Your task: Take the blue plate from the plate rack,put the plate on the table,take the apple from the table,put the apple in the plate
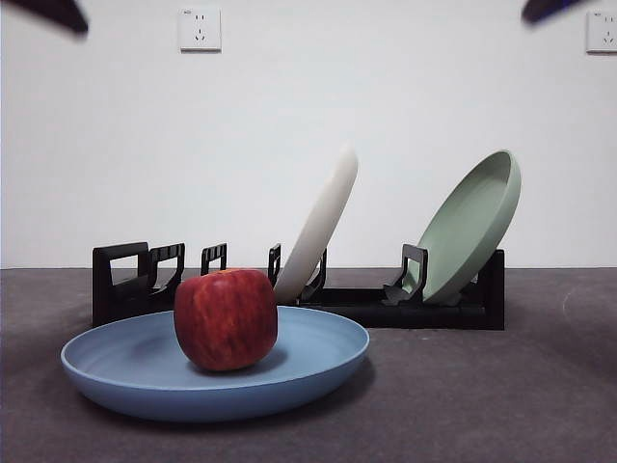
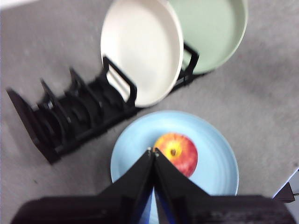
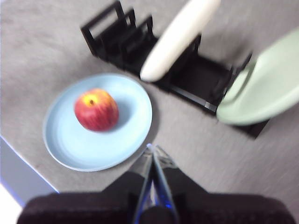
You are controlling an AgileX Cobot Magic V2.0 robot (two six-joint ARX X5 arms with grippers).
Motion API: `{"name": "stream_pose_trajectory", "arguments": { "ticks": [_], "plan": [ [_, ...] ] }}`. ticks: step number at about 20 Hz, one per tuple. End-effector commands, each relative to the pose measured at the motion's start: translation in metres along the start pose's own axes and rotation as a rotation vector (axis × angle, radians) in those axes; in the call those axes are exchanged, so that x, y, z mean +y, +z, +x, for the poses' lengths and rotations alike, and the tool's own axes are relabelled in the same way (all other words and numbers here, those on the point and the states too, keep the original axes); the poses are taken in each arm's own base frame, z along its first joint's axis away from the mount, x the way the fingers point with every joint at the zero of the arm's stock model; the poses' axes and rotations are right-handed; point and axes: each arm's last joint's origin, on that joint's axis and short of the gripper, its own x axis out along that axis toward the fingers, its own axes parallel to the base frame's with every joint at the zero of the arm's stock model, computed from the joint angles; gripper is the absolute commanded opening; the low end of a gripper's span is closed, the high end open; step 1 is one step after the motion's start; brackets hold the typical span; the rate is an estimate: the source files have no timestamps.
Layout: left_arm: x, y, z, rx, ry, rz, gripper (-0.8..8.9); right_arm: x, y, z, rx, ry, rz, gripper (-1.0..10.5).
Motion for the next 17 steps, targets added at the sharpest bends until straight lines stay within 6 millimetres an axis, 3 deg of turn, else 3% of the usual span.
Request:
{"name": "stream_pose_trajectory", "arguments": {
  "ticks": [1,4,6,17],
  "plan": [
    [0.002,-0.021,0.016,-0.027,0.0,-0.028,-0.08,-0.003,-0.021,0.022,0.009,0.0,0.067,-0.1],
    [0.003,-0.038,0.032,-0.062,-0.001,-0.036,-0.08,-0.005,-0.047,0.046,-0.003,0.0,0.09,-0.1],
    [0.004,-0.038,0.035,-0.105,-0.003,-0.029,-0.08,-0.007,-0.058,0.055,0.004,-0.008,0.083,-0.1],
    [0.004,-0.036,0.034,-0.123,-0.003,-0.049,-0.03,-0.008,-0.061,0.058,0.032,-0.036,0.127,-0.1]
  ]
}}
